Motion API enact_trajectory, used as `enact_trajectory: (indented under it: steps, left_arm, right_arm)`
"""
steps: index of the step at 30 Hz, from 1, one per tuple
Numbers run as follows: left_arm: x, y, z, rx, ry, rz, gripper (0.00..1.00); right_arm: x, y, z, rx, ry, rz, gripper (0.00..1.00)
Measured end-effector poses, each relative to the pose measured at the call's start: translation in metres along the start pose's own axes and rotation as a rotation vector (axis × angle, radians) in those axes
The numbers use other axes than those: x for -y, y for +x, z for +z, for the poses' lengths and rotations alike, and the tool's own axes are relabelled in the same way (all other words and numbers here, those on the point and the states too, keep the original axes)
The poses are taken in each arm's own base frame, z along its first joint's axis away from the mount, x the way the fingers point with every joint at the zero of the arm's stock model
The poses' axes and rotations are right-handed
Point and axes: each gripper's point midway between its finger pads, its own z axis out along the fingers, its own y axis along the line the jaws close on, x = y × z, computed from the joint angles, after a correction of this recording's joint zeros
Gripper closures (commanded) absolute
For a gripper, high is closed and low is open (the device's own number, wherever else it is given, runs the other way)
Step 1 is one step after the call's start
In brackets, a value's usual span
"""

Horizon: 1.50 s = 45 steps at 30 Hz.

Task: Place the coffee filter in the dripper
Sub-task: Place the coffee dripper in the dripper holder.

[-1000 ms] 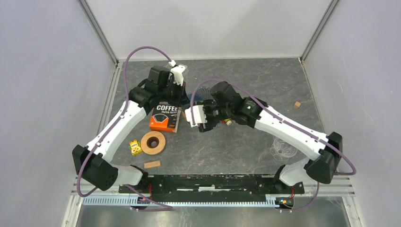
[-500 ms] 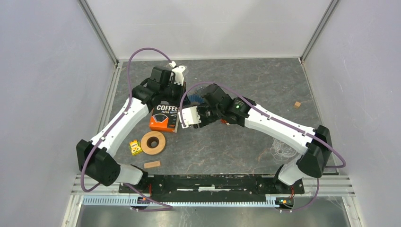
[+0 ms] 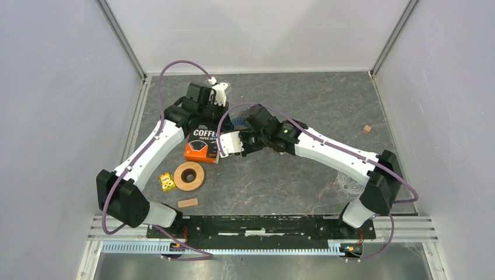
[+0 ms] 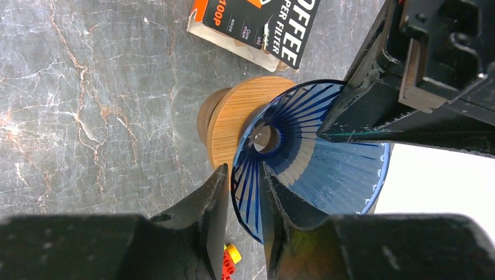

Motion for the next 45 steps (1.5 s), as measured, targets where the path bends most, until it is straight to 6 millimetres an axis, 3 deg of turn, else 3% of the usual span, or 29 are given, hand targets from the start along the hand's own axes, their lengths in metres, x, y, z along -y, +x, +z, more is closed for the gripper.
enact_trajectory:
  steps: [18,41,45]
  left_arm:
    - [-0.010,0.006,0.015,0.000,-0.004,-0.009,0.98]
    - [-0.015,0.003,0.018,0.056,-0.003,0.001,0.98]
    - [-0.015,0.003,0.018,0.057,-0.004,0.001,0.79]
  right_arm:
    - [-0.002,0.008,0.015,-0.003,-0.033,0.000,0.99]
    - [0.002,0.011,0.017,-0.031,-0.134,0.022,1.00]
    - [0.002,0.011,0.017,-0.029,-0.138,0.020,1.00]
